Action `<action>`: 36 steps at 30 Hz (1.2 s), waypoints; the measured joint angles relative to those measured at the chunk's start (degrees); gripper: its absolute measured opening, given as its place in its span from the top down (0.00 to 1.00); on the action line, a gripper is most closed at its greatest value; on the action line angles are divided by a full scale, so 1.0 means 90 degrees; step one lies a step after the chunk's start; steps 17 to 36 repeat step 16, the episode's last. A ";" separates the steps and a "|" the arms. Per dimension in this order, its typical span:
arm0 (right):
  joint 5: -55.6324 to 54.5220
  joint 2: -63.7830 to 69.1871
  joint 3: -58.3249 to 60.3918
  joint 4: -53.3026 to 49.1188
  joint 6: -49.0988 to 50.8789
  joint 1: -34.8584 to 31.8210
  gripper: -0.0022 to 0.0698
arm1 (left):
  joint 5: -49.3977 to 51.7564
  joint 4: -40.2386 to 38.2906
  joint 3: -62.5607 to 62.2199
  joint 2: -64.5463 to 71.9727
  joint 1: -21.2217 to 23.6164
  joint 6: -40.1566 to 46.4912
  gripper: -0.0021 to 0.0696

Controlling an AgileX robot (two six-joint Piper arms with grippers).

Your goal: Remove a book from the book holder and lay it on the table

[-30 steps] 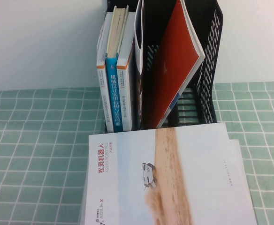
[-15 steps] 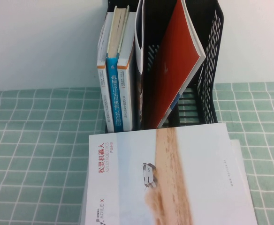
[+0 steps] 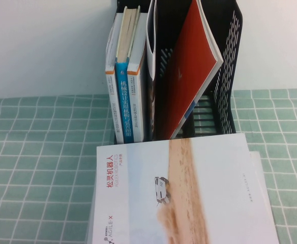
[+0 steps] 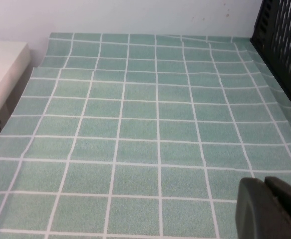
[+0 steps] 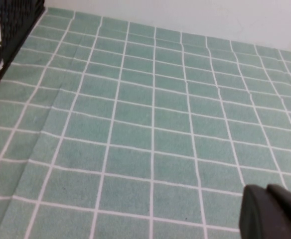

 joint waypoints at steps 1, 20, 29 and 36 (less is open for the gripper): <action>-0.0011 0.0000 0.0000 0.0000 0.0000 0.0000 0.97 | 0.0000 0.0000 0.0000 0.0000 0.0000 0.0000 0.97; -0.0011 0.0000 0.0000 0.0048 -0.0023 0.0000 0.97 | 0.0000 0.0000 0.0000 0.0000 0.0000 0.0012 0.97; -0.0011 0.0000 0.0000 0.0048 -0.0023 0.0000 0.97 | 0.0000 0.0000 0.0000 0.0000 0.0000 0.0012 0.97; -0.0011 0.0000 0.0000 0.0048 -0.0023 0.0000 0.97 | 0.0000 0.0000 0.0000 0.0000 0.0000 0.0012 0.97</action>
